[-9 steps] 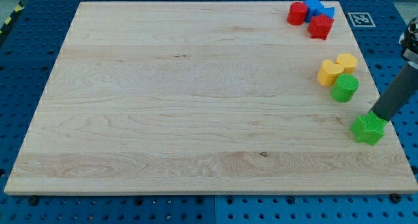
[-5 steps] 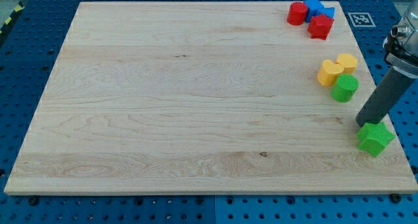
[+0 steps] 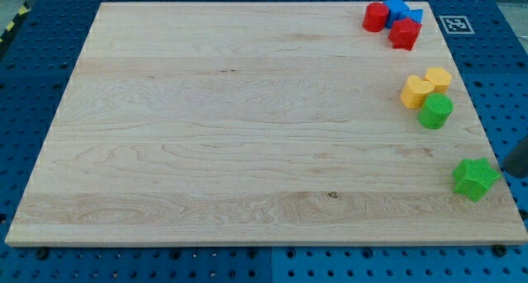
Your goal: Slide green star to bottom right
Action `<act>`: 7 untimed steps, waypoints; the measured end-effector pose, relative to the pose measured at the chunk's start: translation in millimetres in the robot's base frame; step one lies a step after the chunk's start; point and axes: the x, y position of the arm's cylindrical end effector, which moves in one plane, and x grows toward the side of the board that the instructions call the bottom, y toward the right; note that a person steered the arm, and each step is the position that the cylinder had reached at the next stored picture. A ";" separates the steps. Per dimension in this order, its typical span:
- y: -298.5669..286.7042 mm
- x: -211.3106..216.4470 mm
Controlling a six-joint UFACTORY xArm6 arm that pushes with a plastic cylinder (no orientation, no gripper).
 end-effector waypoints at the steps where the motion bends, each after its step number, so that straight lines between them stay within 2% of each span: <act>1: -15.4 0.3; 3: -47.9 1.4; 7: -44.9 1.4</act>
